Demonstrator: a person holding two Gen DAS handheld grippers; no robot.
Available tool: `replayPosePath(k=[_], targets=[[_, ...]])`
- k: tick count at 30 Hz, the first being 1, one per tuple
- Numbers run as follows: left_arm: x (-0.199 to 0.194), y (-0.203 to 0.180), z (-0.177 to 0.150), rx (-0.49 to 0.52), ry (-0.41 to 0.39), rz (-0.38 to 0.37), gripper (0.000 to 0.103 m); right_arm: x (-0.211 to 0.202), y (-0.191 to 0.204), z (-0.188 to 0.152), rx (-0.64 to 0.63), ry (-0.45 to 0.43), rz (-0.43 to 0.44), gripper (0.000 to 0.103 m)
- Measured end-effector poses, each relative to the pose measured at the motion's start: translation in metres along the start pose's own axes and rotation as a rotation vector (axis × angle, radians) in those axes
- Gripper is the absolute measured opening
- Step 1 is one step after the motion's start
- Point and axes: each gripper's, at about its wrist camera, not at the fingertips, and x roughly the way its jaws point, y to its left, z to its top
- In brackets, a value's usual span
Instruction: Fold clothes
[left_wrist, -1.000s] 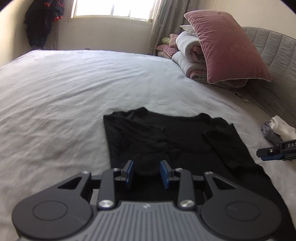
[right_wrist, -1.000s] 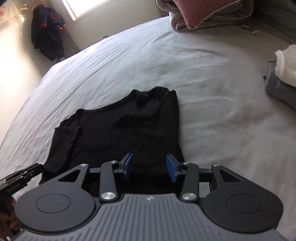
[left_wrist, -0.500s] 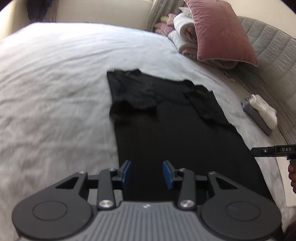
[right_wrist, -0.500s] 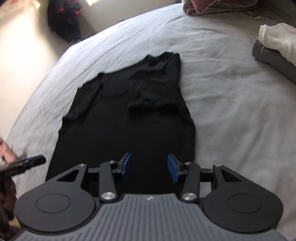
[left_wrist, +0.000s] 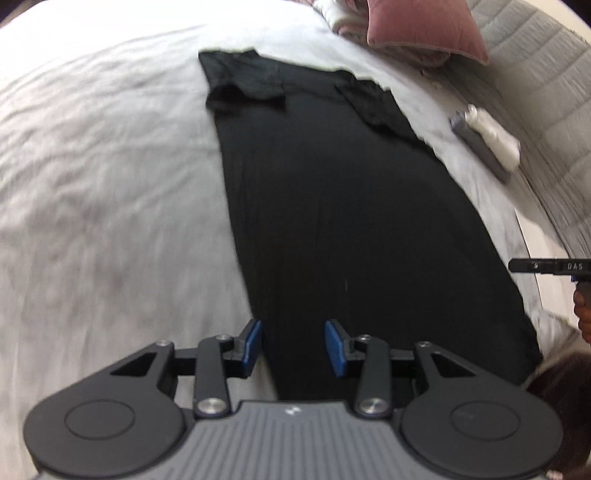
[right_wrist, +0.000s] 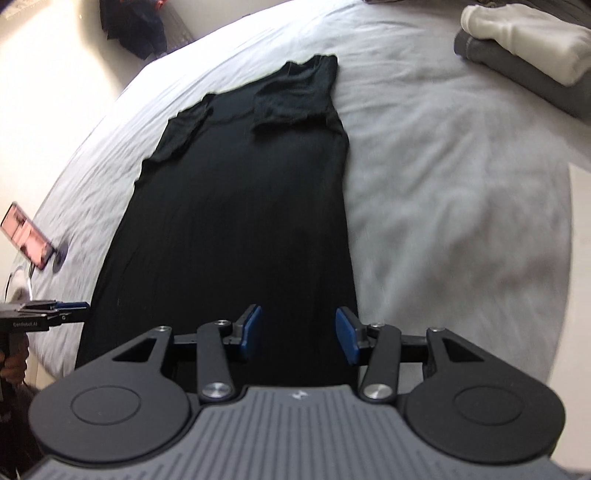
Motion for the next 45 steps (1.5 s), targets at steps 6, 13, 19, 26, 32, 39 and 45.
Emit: replayPosePath(k=[6, 13, 19, 26, 32, 39, 45], targets=[[-0.008, 0.002, -0.026, -0.004, 0.06, -0.083, 0.04, -0.018, -0.007, -0.035, -0.002, 0.04, 0.007, 0.049], [-0.01, 0.021, -0.041, -0.073, 0.143, -0.215, 0.044, -0.032, -0.028, -0.062, 0.048, 0.091, 0.034, 0.049], [-0.008, 0.035, -0.05, -0.129, 0.203, -0.323, 0.049, -0.04, -0.046, -0.073, 0.119, 0.144, 0.132, 0.05], [0.001, 0.042, -0.056, -0.172, 0.222, -0.42, 0.048, -0.033, -0.05, -0.08, 0.155, 0.205, 0.259, 0.051], [0.009, 0.034, -0.056, -0.132, 0.211, -0.481, 0.048, -0.021, -0.043, -0.082, 0.153, 0.229, 0.326, 0.051], [0.016, 0.033, -0.055, -0.163, 0.199, -0.522, 0.046, -0.008, -0.041, -0.078, 0.178, 0.246, 0.395, 0.051], [0.017, 0.033, -0.055, -0.173, 0.201, -0.442, 0.007, -0.011, -0.039, -0.082, 0.159, 0.228, 0.348, 0.02]])
